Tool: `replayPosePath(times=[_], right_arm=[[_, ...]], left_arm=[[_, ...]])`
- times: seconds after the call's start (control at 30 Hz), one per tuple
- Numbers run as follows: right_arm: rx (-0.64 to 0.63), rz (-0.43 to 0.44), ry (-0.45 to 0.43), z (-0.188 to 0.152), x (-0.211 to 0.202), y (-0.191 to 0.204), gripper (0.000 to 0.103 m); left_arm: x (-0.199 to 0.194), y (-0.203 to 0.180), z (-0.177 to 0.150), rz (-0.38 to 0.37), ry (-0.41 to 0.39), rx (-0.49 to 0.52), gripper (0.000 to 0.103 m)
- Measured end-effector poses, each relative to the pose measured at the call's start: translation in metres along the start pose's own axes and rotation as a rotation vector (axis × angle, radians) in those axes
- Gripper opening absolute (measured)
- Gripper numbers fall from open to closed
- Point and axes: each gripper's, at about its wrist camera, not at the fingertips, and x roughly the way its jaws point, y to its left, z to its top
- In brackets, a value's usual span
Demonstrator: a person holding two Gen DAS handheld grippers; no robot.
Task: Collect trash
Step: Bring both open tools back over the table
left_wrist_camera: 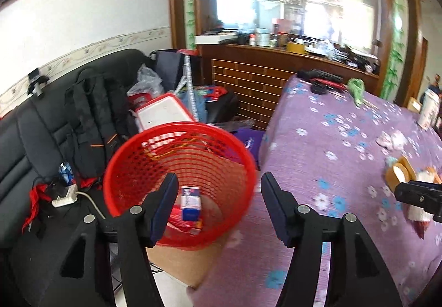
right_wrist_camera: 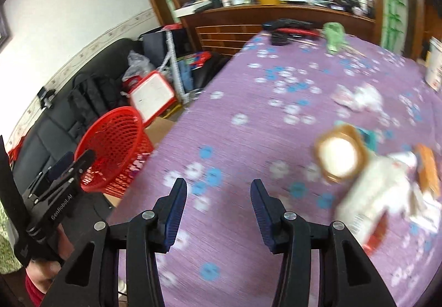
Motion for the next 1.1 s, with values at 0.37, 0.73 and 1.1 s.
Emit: replayPosePath(times=[0.37,0.73,1.1], right_arm=[[0.194,-0.142,-0.083,-0.040,-0.066,-0.113,0.055],[0.377,-0.150,-0.104,-0.074,-0.092,-0.188,0.055],[0.428,-0.129,-0.109,-0.094,-0.102,-0.211,0.057]], left_arm=[[-0.011,-0.093,-0.009,-0.152,0.038,0.152,0.061],[-0.027,-0.202,-0.025,-0.403,0.140,0.317,0.069],[0.019,-0.286,-0.035,-0.520,0.338,0.358,0.073]])
